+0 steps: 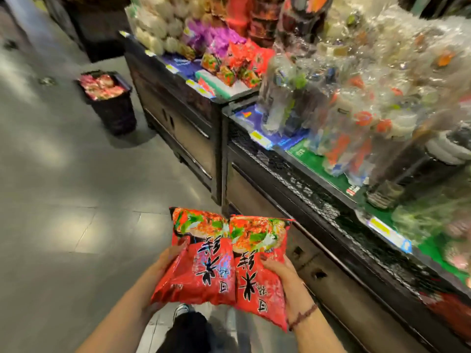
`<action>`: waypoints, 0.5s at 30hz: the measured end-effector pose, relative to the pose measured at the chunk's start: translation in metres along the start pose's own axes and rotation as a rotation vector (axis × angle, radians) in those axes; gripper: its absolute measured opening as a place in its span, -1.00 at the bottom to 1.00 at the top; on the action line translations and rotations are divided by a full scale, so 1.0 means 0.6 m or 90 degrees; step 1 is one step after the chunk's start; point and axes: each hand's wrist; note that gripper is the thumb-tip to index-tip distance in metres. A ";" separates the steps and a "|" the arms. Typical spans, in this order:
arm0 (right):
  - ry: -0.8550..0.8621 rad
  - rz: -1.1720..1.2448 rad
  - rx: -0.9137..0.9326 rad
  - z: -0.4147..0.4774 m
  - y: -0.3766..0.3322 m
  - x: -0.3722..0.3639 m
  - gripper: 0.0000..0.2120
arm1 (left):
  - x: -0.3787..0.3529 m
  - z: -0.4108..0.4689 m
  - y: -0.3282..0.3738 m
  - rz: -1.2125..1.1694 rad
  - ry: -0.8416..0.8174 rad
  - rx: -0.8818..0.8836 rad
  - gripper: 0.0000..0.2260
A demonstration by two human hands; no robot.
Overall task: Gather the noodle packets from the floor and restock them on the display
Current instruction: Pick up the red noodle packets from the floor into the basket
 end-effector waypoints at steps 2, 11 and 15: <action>-0.020 -0.030 -0.022 0.045 0.001 -0.056 -0.31 | 0.038 0.013 0.038 -0.006 0.066 0.000 -0.32; -0.065 -0.075 -0.104 0.259 0.027 -0.271 -0.12 | 0.245 0.081 0.189 -0.095 0.085 -0.171 -0.19; -0.101 -0.127 -0.118 0.340 0.032 -0.346 -0.14 | 0.296 0.092 0.253 -0.105 0.089 -0.175 -0.09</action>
Point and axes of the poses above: each hand's wrist, its own z-axis towards the middle knuckle, its own x-axis out of the back of the hand, y = z × x, and after that the axes turned 1 degree about y, right-handed
